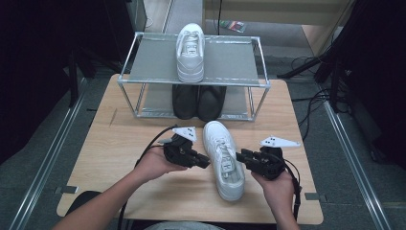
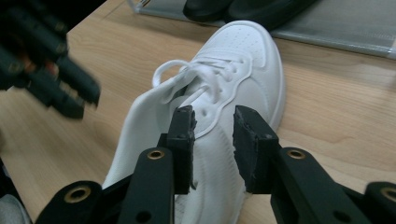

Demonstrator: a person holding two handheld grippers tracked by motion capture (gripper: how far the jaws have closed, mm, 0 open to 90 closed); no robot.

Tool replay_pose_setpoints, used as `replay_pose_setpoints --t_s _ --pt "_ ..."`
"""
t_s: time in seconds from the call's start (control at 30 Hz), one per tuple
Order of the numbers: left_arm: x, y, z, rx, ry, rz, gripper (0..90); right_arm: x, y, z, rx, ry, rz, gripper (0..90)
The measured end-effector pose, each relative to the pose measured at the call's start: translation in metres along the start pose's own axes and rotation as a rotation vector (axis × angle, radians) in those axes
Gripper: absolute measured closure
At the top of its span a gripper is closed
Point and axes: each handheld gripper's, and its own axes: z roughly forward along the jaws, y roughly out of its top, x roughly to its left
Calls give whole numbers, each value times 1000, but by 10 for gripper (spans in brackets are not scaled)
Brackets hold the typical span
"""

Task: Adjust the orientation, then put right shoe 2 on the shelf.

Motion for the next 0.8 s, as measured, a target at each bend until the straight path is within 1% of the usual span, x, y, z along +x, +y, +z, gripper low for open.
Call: replay_pose_setpoints --t_s 0.03,0.07,0.1,0.13,0.17,0.2,0.23,0.27,0.3,0.33,0.37,0.4,0.43,0.47,0.5,0.53,0.57,0.6,0.67,0.7,0.8 --pt "5 -2 -6 -7 20 -23 713 4 -3 1 -4 5 -6 657" --pt "5 -2 -6 -7 20 -23 679 4 -3 1 -4 5 -6 657" --pt "8 -4 -8 -13 27 -37 679 5 -4 2 -5 5 -8 637" --pt "11 -5 -11 -14 38 -45 643 6 -6 4 -4 0 -8 631" --pt "14 -6 -13 -15 45 -56 561 5 -8 10 14 -4 7 609" --pt "18 -8 -15 -15 56 -70 546 5 -8 12 19 -10 10 591" --pt "24 -11 -18 -14 81 -103 536 4 -9 14 20 -22 3 580" --pt "24 -11 -18 -14 81 -103 518 4 -9 14 20 -22 3 580" --pt "28 -13 -20 -16 89 -120 510 3 -10 19 34 -30 -1 560" --pt "30 -14 -22 -18 99 -134 510 3 -10 19 34 -30 -1 560" --pt "34 -17 -25 -24 110 -146 495 1 -12 23 33 -37 -13 541" --pt "34 -17 -25 -24 110 -146 487 1 -12 23 33 -37 -13 541" --pt "35 -18 -27 -27 115 -148 486 1 -12 28 26 -47 -26 528" --pt "36 -20 -29 -32 124 -149 486 1 -12 28 26 -47 -26 528" --pt "38 -22 -32 -36 129 -156 473 2 -11 31 24 -59 -40 523" --pt "38 -22 -32 -36 129 -156 468 2 -11 31 24 -59 -40 523" --pt "40 -24 -34 -41 139 -165 467 4 -12 33 17 -78 -43 524" --pt "41 -25 -35 -41 139 -170 464 5 -12 35 11 -88 -46 524" --pt "42 -26 -36 -42 139 -177 463 6 -13 36 5 -94 -47 527" --pt "43 -27 -37 -39 147 -177 463 6 -13 37 -3 -101 -43 527" --pt "43 -29 -38 -41 147 -180 462 4 -13 40 -11 -96 -34 512"
